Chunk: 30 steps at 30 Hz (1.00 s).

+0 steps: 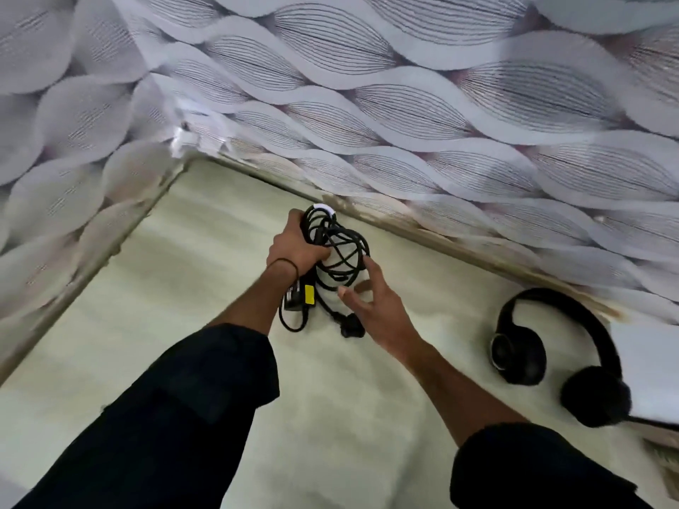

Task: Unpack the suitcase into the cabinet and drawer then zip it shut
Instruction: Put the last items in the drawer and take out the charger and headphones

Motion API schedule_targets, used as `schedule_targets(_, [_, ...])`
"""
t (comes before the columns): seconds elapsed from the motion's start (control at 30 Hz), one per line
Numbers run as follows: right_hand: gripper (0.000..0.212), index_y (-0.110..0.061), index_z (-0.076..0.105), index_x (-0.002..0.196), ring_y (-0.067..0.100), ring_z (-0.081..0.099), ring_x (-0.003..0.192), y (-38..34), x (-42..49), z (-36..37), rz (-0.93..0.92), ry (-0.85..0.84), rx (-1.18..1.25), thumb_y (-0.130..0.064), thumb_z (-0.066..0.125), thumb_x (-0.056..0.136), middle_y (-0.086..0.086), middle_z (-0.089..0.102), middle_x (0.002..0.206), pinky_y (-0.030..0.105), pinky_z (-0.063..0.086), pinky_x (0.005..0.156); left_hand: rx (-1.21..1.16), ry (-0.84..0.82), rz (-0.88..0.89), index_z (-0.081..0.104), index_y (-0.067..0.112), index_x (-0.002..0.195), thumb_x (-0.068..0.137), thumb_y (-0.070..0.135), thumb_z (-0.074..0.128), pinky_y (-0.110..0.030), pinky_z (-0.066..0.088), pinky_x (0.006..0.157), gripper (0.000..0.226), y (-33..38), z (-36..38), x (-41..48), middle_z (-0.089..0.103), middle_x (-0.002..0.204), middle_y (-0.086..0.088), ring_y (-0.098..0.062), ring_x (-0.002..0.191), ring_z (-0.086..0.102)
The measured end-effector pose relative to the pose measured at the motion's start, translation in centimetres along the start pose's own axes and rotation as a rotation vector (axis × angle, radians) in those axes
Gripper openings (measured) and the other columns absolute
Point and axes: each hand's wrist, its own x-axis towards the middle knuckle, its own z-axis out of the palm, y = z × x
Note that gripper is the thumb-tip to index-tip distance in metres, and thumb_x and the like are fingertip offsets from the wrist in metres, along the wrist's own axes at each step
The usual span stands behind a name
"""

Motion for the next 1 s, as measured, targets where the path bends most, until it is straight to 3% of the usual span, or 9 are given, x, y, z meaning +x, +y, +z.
schedule_targets(0.13, [0.073, -0.035, 0.023, 0.155, 0.006, 0.063, 0.091, -2.2, 2.8, 2.7, 0.002, -0.067, 0.047, -0.047, 0.062, 0.095, -0.008, 0.062, 0.099, 0.022, 0.052, 0.070, 0.008, 0.038, -0.010, 0.043, 0.029, 0.134, 0.071, 0.024, 0.078, -0.033, 0.048, 0.081, 0.073, -2.5, -2.3, 2.1, 0.063, 0.119, -0.011, -0.034, 0.104, 0.061])
schedule_targets(0.3, [0.072, -0.032, 0.023, 0.156, 0.009, 0.064, 0.091, -5.6, 7.5, 8.2, -0.063, -0.131, 0.073, -0.035, 0.063, 0.097, -0.014, 0.061, 0.093, 0.024, 0.052, 0.079, 0.098, 0.148, -0.022, 0.038, 0.036, 0.145, 0.075, 0.023, 0.075, -0.036, 0.047, 0.091, 0.080, -5.9, -7.4, 5.7, 0.061, 0.129, -0.009, -0.034, 0.113, 0.059])
schedule_targets(0.4, [0.071, -0.032, 0.023, 0.157, 0.014, 0.064, 0.096, -7.2, 9.9, 11.0, -0.097, -0.166, 0.109, -0.031, 0.061, 0.098, -0.011, 0.062, 0.099, 0.021, 0.050, 0.078, 0.176, 0.181, -0.004, 0.035, 0.037, 0.147, 0.077, 0.022, 0.072, -0.039, 0.048, 0.093, 0.080, -7.5, -10.1, 8.0, 0.061, 0.130, -0.010, -0.035, 0.114, 0.058])
schedule_targets(0.6, [0.062, -0.023, 0.029, 0.156, 0.004, 0.057, 0.109, -8.4, 12.8, 15.1, -0.240, -0.221, 0.113, -0.029, 0.057, 0.101, -0.009, 0.059, 0.124, 0.001, 0.040, 0.082, 0.310, 0.249, 0.037, 0.026, 0.039, 0.151, 0.083, 0.025, 0.065, -0.042, 0.050, 0.090, 0.079, -10.0, -14.2, 12.6, 0.063, 0.124, -0.016, -0.037, 0.111, 0.059])
schedule_targets(0.7, [0.054, -0.023, 0.039, 0.151, 0.003, 0.058, 0.108, -7.4, 13.1, 15.3, -0.320, -0.189, 0.074, -0.035, 0.056, 0.101, -0.010, 0.059, 0.130, 0.004, 0.041, 0.085, 0.375, 0.234, 0.143, 0.026, 0.032, 0.151, 0.087, 0.023, 0.063, -0.044, 0.048, 0.092, 0.074, -10.6, -15.3, 14.5, 0.061, 0.121, -0.023, -0.040, 0.111, 0.057])
schedule_targets(0.87, [0.052, -0.023, 0.047, 0.148, -0.002, 0.049, 0.121, -5.7, 12.9, 15.1, -0.444, -0.115, -0.122, -0.043, 0.052, 0.100, -0.014, 0.054, 0.141, 0.004, 0.031, 0.100, 0.523, 0.237, 0.168, 0.023, 0.032, 0.151, 0.084, 0.026, 0.069, -0.063, 0.031, 0.108, 0.081, -12.2, -15.3, 16.5, 0.036, 0.148, -0.020, -0.048, 0.134, 0.030])
schedule_targets(1.0, [0.050, -0.017, 0.055, 0.140, 0.010, 0.051, 0.125, -5.3, 12.9, 15.9, -0.515, -0.035, -0.241, -0.046, 0.046, 0.100, -0.004, 0.058, 0.139, 0.015, 0.036, 0.105, 0.511, 0.247, 0.151, 0.024, 0.035, 0.151, 0.083, 0.034, 0.068, -0.060, 0.026, 0.112, 0.081, -12.4, -15.3, 16.2, 0.035, 0.149, -0.017, -0.044, 0.136, 0.028])
